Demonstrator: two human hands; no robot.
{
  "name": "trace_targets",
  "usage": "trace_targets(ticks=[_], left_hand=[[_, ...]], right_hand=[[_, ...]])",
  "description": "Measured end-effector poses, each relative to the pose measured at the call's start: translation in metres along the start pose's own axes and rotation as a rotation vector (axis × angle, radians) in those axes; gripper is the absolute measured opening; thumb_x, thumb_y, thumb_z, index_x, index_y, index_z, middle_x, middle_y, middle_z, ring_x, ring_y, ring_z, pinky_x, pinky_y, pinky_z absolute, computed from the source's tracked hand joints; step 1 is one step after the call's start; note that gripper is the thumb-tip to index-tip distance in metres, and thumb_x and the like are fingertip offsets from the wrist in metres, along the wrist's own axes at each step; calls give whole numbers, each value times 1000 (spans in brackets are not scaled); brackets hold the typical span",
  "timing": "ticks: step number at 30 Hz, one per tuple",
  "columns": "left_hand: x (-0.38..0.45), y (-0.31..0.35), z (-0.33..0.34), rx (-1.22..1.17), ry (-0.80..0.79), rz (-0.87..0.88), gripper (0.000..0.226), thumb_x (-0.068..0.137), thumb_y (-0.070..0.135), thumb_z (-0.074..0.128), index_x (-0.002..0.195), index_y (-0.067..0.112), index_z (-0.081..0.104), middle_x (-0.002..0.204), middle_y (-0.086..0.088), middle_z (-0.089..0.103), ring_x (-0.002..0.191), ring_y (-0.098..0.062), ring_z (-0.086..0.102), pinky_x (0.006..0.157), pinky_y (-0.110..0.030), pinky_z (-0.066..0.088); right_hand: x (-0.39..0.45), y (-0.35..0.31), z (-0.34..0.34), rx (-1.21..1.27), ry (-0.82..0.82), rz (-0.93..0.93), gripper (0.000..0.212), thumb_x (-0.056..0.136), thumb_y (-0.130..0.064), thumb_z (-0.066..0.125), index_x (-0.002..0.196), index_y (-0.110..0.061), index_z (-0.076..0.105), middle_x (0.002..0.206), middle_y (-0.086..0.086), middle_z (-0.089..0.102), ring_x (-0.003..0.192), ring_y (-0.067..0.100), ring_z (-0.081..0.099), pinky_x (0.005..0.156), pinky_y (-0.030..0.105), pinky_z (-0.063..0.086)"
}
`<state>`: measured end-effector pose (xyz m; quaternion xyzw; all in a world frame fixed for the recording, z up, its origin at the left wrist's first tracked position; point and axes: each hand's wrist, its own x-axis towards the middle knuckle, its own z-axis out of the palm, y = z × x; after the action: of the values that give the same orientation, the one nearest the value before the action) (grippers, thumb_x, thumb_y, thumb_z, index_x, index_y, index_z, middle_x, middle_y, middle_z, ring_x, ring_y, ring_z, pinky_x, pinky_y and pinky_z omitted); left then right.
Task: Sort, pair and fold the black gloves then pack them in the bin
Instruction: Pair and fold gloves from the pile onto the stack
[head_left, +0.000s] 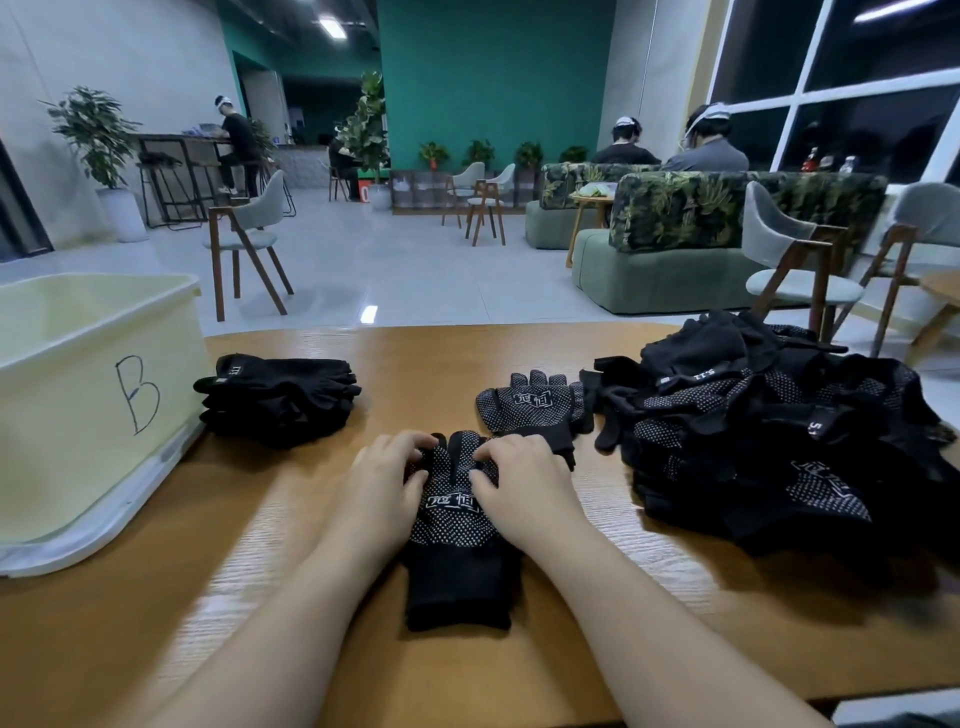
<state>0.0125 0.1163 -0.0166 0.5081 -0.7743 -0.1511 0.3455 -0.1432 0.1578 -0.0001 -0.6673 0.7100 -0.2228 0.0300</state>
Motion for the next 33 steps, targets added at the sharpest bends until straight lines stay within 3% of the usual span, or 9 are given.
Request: trace_targets(ticks=[6, 10, 14, 16, 19, 21, 24, 28, 33], left_hand=[[-1, 4, 1, 203, -36, -31, 40, 89, 8, 47, 119, 32, 55, 120, 8, 55, 117, -18, 43, 98, -35, 32], [-1, 10, -3, 233, -153, 2, 60, 88, 2, 39, 134, 40, 44, 141, 20, 42, 134, -6, 28, 107, -32, 23], [3, 5, -4, 136, -243, -23, 65, 94, 3, 37, 147, 37, 20, 156, 14, 15, 143, -9, 19, 113, -27, 18], [3, 0, -2, 30, -211, -72, 67, 96, 10, 44, 148, 33, 10, 158, 4, 11, 144, -17, 19, 115, -33, 17], [-1, -8, 0, 64, -8, -165, 50, 93, 25, 55, 140, 16, 40, 141, -5, 43, 130, -23, 39, 107, -37, 31], [-4, -9, -2, 80, 89, -190, 32, 90, 31, 59, 120, 21, 56, 115, 2, 60, 111, -23, 51, 95, -38, 40], [-7, -7, -5, 74, 85, -126, 10, 85, 31, 63, 94, 35, 63, 86, 14, 65, 92, -18, 58, 84, -39, 46], [-6, -3, -2, 124, 65, -77, 14, 88, 22, 59, 93, 31, 68, 95, 11, 65, 94, -19, 56, 86, -38, 43], [-5, -3, 0, 66, 89, -12, 22, 85, 9, 57, 95, 21, 71, 97, 1, 66, 93, -23, 56, 86, -40, 46]], right_hand=[[1, 17, 6, 87, -16, 115, 43, 95, -43, 42, 127, -17, 51, 128, -2, 49, 130, 18, 35, 108, 34, 29], [-2, 16, 6, 70, 14, 74, 42, 96, -42, 39, 131, -21, 49, 138, -6, 45, 141, 17, 22, 116, 38, 14], [-8, 12, 1, 128, 49, -31, 39, 97, -37, 42, 133, -24, 49, 143, -11, 42, 142, 9, 17, 117, 36, 3], [-9, 10, 0, 157, 57, -74, 36, 97, -36, 43, 131, -26, 52, 143, -13, 42, 142, 7, 16, 117, 36, 1], [-8, 9, -1, 169, 38, -84, 35, 97, -38, 44, 129, -31, 54, 145, -13, 40, 143, 7, 13, 116, 38, -2], [-5, 8, -1, 167, -6, -101, 36, 97, -42, 43, 131, -35, 52, 148, -13, 35, 144, 7, 7, 116, 41, -5], [4, 3, -4, 119, -119, -123, 42, 97, -48, 37, 136, -36, 47, 153, -11, 27, 145, 7, -1, 114, 46, -11], [12, -7, -5, -38, -297, -96, 50, 99, -50, 26, 138, -25, 46, 152, -9, 30, 145, 12, 6, 111, 57, -13], [6, -12, 1, -150, -219, -112, 55, 100, -50, 25, 142, -18, 37, 153, -7, 27, 145, 13, 6, 111, 57, -11]])
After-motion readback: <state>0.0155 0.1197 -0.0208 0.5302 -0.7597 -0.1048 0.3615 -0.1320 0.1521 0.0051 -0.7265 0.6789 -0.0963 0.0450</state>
